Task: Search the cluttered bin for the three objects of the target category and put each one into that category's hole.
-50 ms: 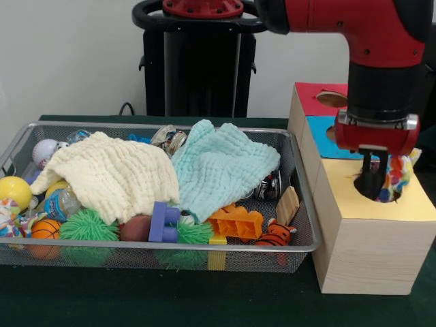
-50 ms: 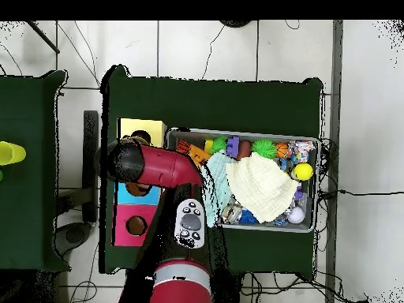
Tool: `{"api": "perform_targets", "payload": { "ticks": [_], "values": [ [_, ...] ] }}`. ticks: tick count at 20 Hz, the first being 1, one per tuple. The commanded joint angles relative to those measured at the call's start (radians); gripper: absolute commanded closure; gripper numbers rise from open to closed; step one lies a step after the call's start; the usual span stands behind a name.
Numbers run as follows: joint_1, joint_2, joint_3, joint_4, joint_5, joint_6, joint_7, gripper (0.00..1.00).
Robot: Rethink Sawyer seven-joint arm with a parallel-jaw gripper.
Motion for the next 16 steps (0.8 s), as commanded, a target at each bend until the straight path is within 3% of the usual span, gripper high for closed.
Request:
{"api": "perform_targets", "payload": {
  "ticks": [1,6,8,16],
  "values": [
    [-0.031,-0.082,0.101,0.116,-0.064,0.02,0.034,1.0],
    [-0.05,-0.086,0.124,0.137,-0.093,-0.172,0.089,1.0],
    [-0.052,-0.089,0.124,0.141,-0.103,-0.201,0.101,1.0],
    [-0.019,-0.156,0.088,0.145,-0.092,-0.096,0.115,1.0]
  ]
}}
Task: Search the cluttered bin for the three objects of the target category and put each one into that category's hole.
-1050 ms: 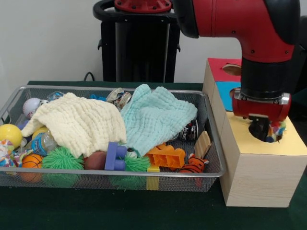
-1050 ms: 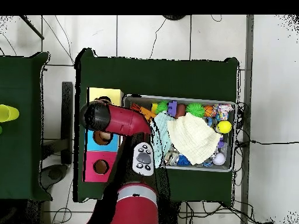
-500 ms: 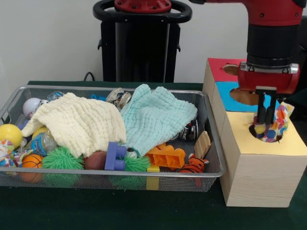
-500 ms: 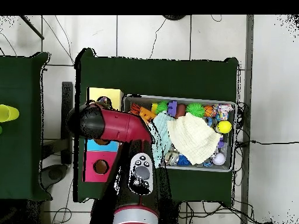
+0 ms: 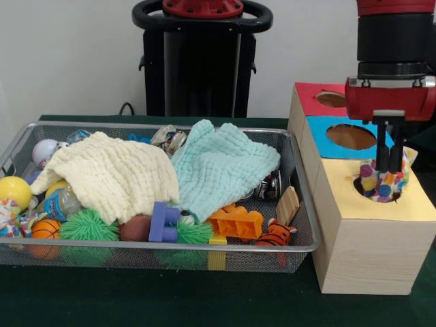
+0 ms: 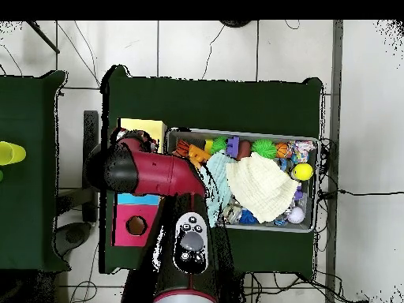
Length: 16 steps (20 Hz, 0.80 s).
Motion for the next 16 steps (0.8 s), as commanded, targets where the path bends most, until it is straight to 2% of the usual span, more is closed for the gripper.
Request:
{"api": "perform_targets", "payload": {
  "ticks": [1,6,14,16],
  "values": [
    [0.002,-0.046,0.059,0.089,-0.019,0.068,0.119,1.0],
    [0.051,-0.053,0.019,0.118,0.008,0.236,0.168,1.0],
    [0.058,-0.028,0.032,0.165,0.025,0.281,0.182,1.0],
    [0.053,-0.018,0.043,0.185,0.03,0.25,0.182,1.0]
  ]
}}
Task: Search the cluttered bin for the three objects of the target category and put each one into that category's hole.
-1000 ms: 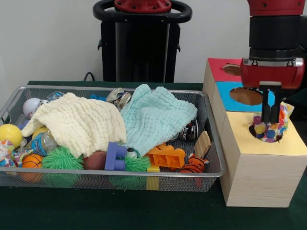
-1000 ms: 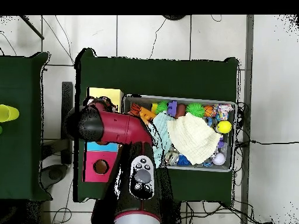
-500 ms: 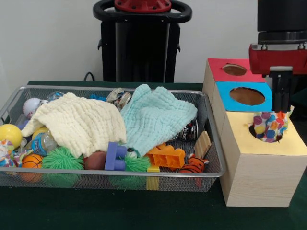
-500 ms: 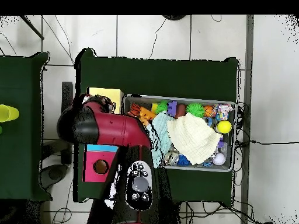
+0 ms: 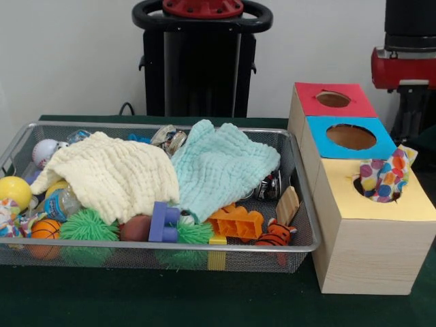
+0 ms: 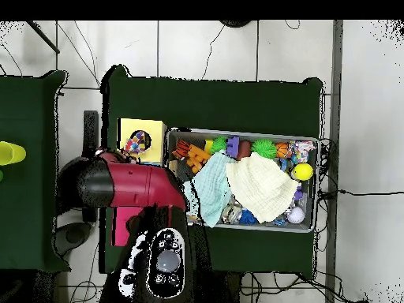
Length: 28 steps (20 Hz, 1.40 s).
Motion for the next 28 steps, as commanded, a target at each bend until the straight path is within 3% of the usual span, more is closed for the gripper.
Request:
{"api": "perform_targets", "payload": {
  "ticks": [1,7,14,23,28],
  "values": [
    [-0.015,0.048,0.048,0.138,0.027,0.068,0.183,1.0],
    [-0.025,0.067,0.046,0.143,0.025,-0.012,0.189,1.0],
    [-0.035,0.107,0.055,0.077,0.049,-0.05,0.202,1.0],
    [-0.028,0.087,0.071,0.017,0.1,-0.04,0.217,1.0],
    [-0.059,0.088,0.11,0.016,0.124,-0.089,0.19,1.0]
  ]
}}
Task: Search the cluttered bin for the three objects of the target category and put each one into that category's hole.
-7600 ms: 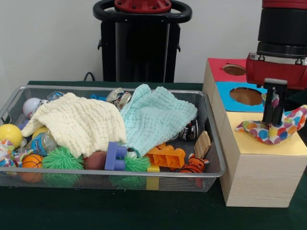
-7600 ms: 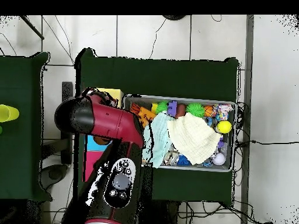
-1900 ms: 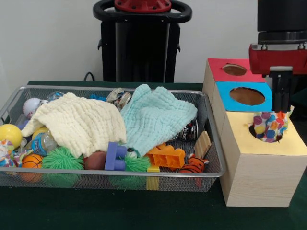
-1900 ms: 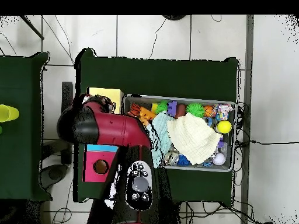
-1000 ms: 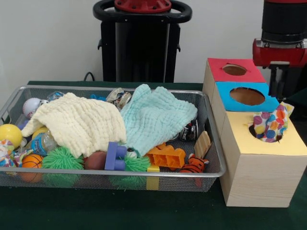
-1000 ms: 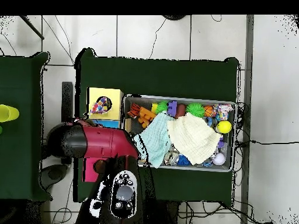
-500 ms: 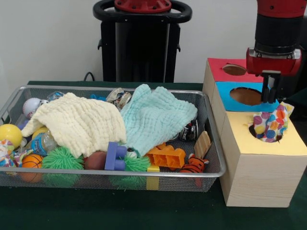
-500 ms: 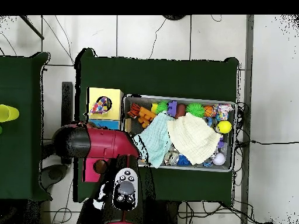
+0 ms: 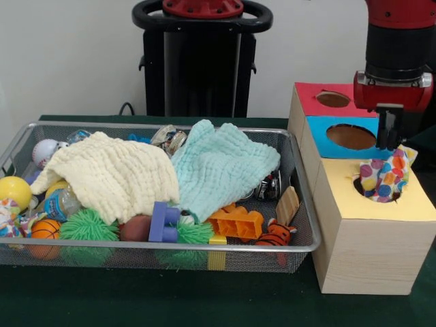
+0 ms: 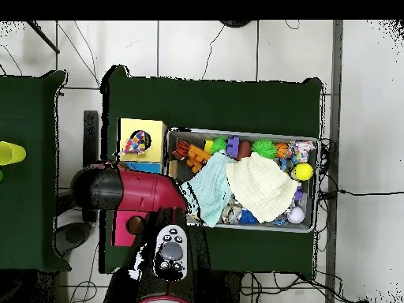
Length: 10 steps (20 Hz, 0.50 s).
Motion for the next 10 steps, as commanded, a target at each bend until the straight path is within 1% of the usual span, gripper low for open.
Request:
{"api": "perform_targets", "payload": {
  "ticks": [1,2,6,10],
  "values": [
    [-0.055,0.021,0.103,-0.037,0.064,-0.088,0.186,1.0],
    [-0.062,0.011,0.113,-0.031,0.068,-0.094,0.181,1.0],
    [-0.059,-0.014,0.103,-0.044,0.07,-0.096,0.176,1.0],
    [-0.071,-0.016,0.118,-0.051,0.075,-0.134,0.174,1.0]
  ]
}}
